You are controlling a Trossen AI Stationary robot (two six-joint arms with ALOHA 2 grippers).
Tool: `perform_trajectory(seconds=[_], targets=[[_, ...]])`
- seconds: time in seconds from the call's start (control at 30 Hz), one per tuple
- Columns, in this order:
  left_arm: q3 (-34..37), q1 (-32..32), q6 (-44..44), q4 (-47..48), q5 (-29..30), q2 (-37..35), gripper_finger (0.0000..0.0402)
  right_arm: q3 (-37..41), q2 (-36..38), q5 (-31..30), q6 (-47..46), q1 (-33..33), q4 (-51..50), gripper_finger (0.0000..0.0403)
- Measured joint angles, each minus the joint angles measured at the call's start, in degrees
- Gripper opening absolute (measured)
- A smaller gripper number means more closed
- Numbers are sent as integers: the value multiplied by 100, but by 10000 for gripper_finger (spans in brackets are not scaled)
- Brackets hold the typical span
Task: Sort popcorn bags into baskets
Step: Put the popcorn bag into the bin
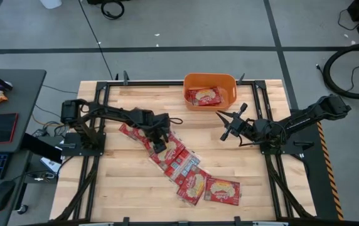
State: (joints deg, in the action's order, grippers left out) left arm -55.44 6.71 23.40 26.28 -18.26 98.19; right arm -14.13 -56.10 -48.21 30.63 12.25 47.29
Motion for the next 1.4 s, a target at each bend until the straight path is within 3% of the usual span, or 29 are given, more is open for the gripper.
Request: perform_trajectory(seconds=[0.57,0.67,0.87,0.93,1.1,1.23,1.4], targets=[[-11,-246,15,-677,-110,455,163,0,2,3,0,0,11,48],[-4,-244,42,-767,-164,461,132,0,0,5,0,0,11,48],[-5,-109,16,-795,-234,468,21,0,0,5,0,0,14,48],[-86,-23,-27,-687,-233,468,11,0,2,4,0,0,15,48],[-970,115,-672,289,-83,470,9,0,2,5,0,0,20,48],[-1974,120,-1398,1276,574,468,5,0,2,2,0,0,20,48],[-2921,123,-1938,1492,1360,466,3,0,0,2,0,0,20,48]])
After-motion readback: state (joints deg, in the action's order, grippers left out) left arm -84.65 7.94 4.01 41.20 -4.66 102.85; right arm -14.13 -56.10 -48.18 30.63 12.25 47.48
